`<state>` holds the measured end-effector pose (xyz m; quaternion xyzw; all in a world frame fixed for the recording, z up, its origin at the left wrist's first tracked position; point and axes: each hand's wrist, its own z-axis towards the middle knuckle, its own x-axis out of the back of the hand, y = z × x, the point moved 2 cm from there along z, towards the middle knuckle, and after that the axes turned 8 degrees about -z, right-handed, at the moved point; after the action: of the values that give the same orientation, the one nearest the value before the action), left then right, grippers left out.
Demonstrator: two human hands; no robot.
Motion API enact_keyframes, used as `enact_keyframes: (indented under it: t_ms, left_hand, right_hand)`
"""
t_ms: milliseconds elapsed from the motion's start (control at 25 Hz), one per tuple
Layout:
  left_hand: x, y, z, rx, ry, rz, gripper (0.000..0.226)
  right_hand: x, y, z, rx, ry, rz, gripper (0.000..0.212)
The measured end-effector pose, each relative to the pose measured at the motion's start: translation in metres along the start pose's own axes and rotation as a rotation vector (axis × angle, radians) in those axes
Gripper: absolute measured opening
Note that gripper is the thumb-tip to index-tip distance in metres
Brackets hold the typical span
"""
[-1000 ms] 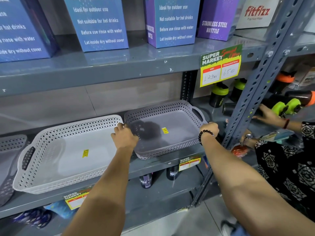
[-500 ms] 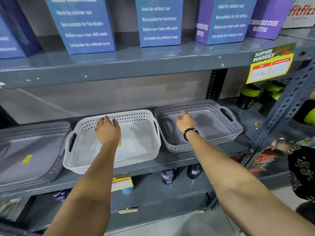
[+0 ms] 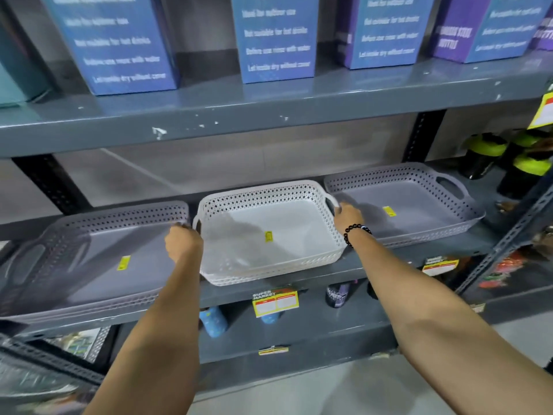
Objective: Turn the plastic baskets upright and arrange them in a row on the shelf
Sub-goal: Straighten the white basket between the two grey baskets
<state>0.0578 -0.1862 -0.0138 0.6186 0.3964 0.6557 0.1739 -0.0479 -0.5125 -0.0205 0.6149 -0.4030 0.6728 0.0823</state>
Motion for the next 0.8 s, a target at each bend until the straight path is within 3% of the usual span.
enact_keyframes:
  t_ms: [360,440,600,800]
  left_hand:
    - [-0.004,-0.003,0.012,0.008,-0.024,-0.126,0.045]
    - [-0.005,-0.004,0.013,-0.004,-0.036,-0.116,0.048]
    - [-0.008,-0.004,0.02,0.034,-0.257,-0.066,0.049]
    - [-0.017,0.002,0.027,-0.004,-0.322,-0.002,0.065]
  right_hand:
    - [0.0,-0.014,0.022,0.018,0.038,-0.083,0.039]
    - [-0.003,-0.009,0.029,0.016,-0.03,-0.039,0.05]
    - [-0.012,0.004,0.04,-0.073,-0.227,0.086,0.082]
    - [-0.016,0.007,0.046,-0.058,-0.2,-0.027,0.057]
